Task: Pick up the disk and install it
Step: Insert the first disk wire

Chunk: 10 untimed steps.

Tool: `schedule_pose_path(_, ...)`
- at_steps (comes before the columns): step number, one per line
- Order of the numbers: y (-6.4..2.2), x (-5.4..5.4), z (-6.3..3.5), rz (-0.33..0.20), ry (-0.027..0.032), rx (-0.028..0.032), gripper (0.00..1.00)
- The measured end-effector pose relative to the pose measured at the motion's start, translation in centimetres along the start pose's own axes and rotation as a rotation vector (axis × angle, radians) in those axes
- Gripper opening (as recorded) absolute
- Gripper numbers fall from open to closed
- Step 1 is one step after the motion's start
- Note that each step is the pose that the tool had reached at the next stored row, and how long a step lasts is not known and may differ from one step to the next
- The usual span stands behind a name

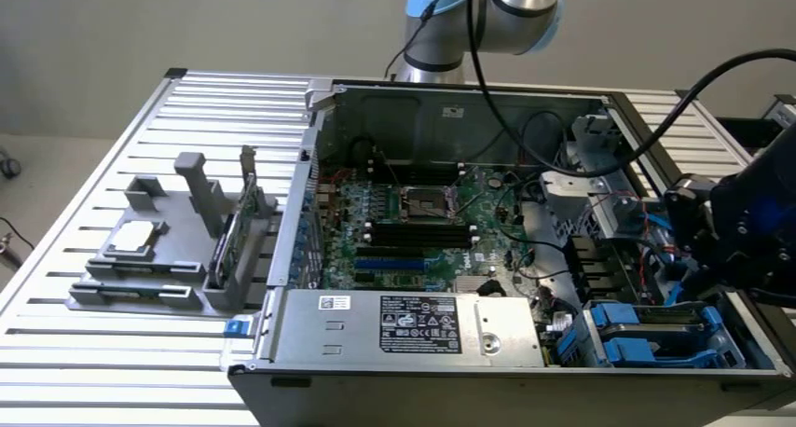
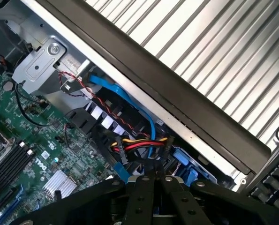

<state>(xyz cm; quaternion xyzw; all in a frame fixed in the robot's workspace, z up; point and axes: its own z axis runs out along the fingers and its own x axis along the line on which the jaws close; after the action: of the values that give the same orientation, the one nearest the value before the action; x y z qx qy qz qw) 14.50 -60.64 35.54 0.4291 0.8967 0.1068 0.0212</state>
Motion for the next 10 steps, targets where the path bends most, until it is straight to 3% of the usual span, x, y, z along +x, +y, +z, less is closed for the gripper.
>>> schedule_pose_path(6, -0.04, -0.04, 0.06, 0.059, -0.0050, -0.0037, 0.11)
schedule_pose_path(10, -0.17, -0.18, 0.15, 0.089, -0.0048, -0.0054, 0.11)
